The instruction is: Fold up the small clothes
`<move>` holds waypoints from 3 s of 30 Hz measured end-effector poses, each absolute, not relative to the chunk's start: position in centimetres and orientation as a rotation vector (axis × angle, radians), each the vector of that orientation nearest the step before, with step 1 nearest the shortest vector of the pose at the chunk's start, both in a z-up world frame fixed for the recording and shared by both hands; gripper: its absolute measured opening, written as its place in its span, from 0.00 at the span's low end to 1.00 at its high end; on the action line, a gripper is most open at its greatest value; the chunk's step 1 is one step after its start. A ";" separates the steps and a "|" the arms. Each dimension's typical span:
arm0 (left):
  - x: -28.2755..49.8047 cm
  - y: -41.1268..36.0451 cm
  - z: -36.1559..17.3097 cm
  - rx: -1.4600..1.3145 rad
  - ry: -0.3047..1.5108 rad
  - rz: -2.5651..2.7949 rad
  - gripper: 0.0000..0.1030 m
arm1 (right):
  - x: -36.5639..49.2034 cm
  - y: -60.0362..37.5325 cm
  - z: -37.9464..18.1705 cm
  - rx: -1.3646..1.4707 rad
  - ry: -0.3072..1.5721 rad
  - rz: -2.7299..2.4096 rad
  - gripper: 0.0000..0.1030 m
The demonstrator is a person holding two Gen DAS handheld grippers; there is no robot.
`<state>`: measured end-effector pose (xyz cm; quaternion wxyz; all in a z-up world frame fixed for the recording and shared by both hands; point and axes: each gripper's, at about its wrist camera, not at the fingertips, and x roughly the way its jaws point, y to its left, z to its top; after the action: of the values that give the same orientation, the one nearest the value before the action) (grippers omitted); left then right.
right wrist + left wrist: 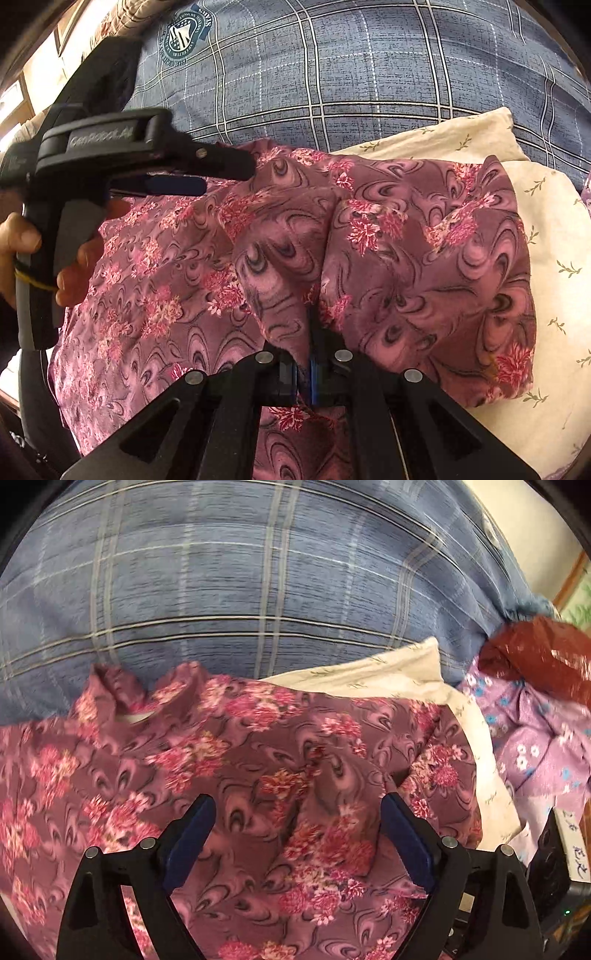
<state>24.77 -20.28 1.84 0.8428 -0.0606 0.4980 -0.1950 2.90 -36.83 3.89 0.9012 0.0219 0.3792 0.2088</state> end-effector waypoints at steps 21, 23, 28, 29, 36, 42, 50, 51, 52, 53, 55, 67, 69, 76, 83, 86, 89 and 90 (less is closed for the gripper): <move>28.3 -18.5 -2.0 -0.370 1.170 -0.464 0.05 | 3.0 -35.0 4.8 0.008 0.777 0.393 0.03; 28.1 -17.4 -0.8 -0.363 1.125 -0.453 0.05 | 3.0 -34.3 5.3 -0.004 0.773 0.397 0.03; 27.0 -13.4 2.1 -0.377 1.032 -0.413 0.05 | 3.6 -32.0 6.7 -0.032 0.760 0.416 0.03; 26.8 -12.2 2.6 -0.385 1.014 -0.403 0.05 | 3.8 -30.9 7.1 -0.045 0.756 0.426 0.03; 23.7 -3.8 4.5 -0.411 0.947 -0.316 0.05 | 5.4 -24.8 7.6 -0.101 0.761 0.466 0.04; 21.1 1.5 4.3 -0.445 0.917 -0.249 0.05 | 6.5 -19.8 6.3 -0.129 0.793 0.509 0.06; 18.7 4.5 0.9 -0.454 0.965 -0.179 0.06 | 7.0 -16.4 4.0 -0.174 0.855 0.512 0.22; 18.6 4.7 0.5 -0.459 0.970 -0.177 0.06 | 6.9 -16.6 4.1 -0.162 0.857 0.512 0.25; 18.7 4.7 0.4 -0.459 0.975 -0.176 0.06 | 6.8 -16.9 4.4 -0.153 0.857 0.506 0.32; 18.6 4.7 0.2 -0.458 0.975 -0.178 0.06 | 6.7 -17.2 4.6 -0.144 0.853 0.504 0.36; 18.3 4.7 0.5 -0.453 0.964 -0.188 0.06 | 6.1 -19.2 5.8 -0.118 0.827 0.491 0.40; 16.9 6.7 2.5 -0.393 0.916 -0.170 0.07 | 10.8 -34.2 10.1 0.034 0.805 0.150 0.48; 17.5 6.6 2.4 -0.397 0.929 -0.180 0.09 | 12.1 -36.4 8.8 0.081 0.855 0.110 0.48; 21.1 4.3 0.3 -0.443 1.019 -0.207 0.31 | 13.3 -39.2 7.6 0.240 0.863 0.121 0.49; 23.2 2.2 -1.7 -0.389 1.059 -0.200 0.10 | 14.3 -38.8 8.0 0.217 0.821 0.057 0.49; 22.8 1.1 -1.4 -0.302 1.022 -0.223 0.01 | 14.0 -38.8 9.1 0.252 0.794 0.064 0.49; 22.3 1.7 -0.5 -0.330 0.960 -0.216 0.01 | 14.4 -37.9 9.4 0.243 0.806 0.083 0.48; 21.8 2.1 -0.3 -0.340 0.945 -0.209 0.01 | 14.7 -37.5 9.4 0.229 0.815 0.075 0.48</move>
<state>21.81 2.08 -0.27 0.8714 -0.1626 0.4518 -0.0999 14.69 -37.48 9.37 0.9110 0.1109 0.3955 0.0365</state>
